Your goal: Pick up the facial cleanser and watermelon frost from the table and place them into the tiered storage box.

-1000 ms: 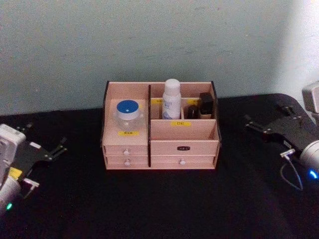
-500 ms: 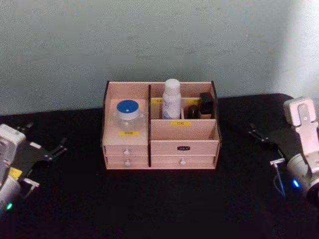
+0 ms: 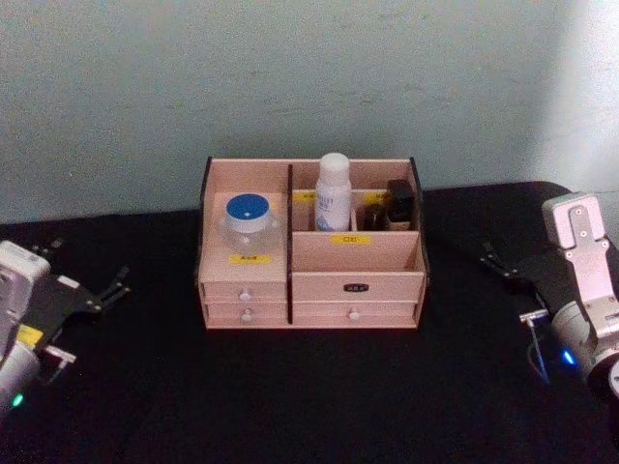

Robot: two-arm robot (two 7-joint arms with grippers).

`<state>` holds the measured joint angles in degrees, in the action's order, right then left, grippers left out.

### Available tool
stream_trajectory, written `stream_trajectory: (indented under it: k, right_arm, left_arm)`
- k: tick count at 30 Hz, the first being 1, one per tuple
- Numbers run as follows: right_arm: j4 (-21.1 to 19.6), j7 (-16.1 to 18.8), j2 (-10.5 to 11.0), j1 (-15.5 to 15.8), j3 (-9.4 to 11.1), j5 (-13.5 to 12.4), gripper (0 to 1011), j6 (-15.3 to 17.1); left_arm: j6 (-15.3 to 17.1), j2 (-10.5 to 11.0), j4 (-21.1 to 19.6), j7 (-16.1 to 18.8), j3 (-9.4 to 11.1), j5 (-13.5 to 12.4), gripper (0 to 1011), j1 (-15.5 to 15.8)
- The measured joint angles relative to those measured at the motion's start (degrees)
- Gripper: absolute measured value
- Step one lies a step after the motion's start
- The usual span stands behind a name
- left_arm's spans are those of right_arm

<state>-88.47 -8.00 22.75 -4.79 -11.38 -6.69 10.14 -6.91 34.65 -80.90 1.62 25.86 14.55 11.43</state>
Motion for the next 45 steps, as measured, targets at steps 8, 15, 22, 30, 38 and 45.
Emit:
stream_trajectory:
  k: [8,15,22,30,38,45]
  right_arm:
    - [-0.2,0.2,0.1,0.0,0.0,-0.2,1003,0.0]
    - [-0.2,0.3,0.2,0.1,0.0,-0.3,1002,0.0]
    - [-0.3,0.3,0.2,0.1,0.0,-0.4,1003,0.0]
    - [-0.3,0.4,0.2,0.1,0.0,-0.4,1002,0.0]
    - [-0.3,0.4,0.2,0.1,0.0,-0.4,1002,0.0]
    - [-0.3,0.4,0.2,0.1,0.0,-0.5,1002,0.0]
  left_arm:
    - [0.0,0.0,0.0,0.0,0.0,0.0,1001,0.0]
    - [0.0,0.0,0.0,0.0,0.0,0.0,1001,0.0]
    - [0.0,0.0,0.0,0.0,0.0,0.0,1001,0.0]
    - [0.0,0.0,0.0,0.0,0.0,0.0,1001,0.0]
    - [0.0,0.0,0.0,0.0,0.0,0.0,1001,0.0]
    - [0.0,0.0,0.0,0.0,0.0,0.0,1001,0.0]
